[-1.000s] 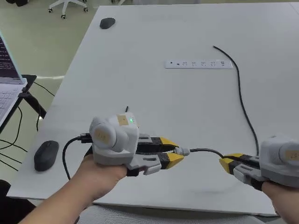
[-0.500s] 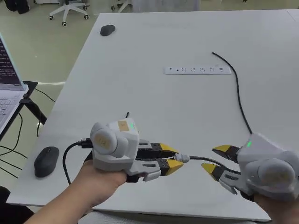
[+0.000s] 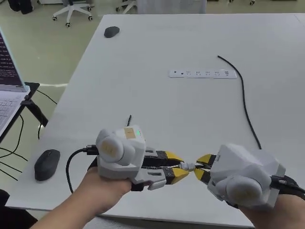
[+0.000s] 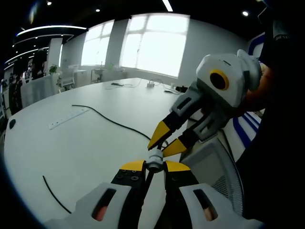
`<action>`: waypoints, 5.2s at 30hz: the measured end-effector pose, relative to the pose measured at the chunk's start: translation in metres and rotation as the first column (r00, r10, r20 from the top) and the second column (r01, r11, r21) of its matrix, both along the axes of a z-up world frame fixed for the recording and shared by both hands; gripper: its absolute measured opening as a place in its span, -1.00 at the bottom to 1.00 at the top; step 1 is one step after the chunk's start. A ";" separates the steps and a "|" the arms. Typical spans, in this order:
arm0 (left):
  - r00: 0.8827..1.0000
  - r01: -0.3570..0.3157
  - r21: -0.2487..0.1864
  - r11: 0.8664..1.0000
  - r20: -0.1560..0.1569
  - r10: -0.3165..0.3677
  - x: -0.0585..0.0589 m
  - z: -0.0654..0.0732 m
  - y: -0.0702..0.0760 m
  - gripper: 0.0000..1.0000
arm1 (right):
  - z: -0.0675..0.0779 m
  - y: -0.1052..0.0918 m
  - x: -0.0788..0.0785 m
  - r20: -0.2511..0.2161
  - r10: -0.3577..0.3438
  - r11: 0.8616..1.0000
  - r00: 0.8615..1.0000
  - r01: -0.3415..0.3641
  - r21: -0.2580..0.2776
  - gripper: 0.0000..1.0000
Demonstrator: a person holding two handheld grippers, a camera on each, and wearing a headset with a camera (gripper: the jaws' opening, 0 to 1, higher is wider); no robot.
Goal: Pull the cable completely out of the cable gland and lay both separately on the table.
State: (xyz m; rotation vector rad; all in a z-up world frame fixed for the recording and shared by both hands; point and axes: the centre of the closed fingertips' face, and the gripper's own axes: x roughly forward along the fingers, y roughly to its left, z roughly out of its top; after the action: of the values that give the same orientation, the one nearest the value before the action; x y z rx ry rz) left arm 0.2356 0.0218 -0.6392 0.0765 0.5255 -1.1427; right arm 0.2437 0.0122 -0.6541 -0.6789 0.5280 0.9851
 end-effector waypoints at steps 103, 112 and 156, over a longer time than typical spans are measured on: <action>1.000 -0.017 0.037 0.999 0.015 0.017 0.012 -0.006 0.008 -0.70 | -0.003 0.008 0.010 -0.023 0.072 0.996 0.997 -0.071 0.052 -0.90; 1.000 -0.004 0.047 0.999 0.009 0.003 0.007 -0.009 0.006 -0.71 | -0.009 0.006 0.003 -0.055 0.072 0.996 0.996 -0.069 0.054 -0.98; 0.999 -0.025 0.028 0.999 0.024 0.024 0.011 -0.003 0.002 -0.71 | -0.067 -0.067 0.026 -0.506 -0.403 0.800 0.762 0.562 0.209 -1.00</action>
State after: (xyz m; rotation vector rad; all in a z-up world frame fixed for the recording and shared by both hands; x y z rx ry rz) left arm 0.2468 0.0237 -0.6421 0.1076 0.5204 -1.1094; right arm 0.2694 -0.0553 -0.7211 0.0352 0.8539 0.6920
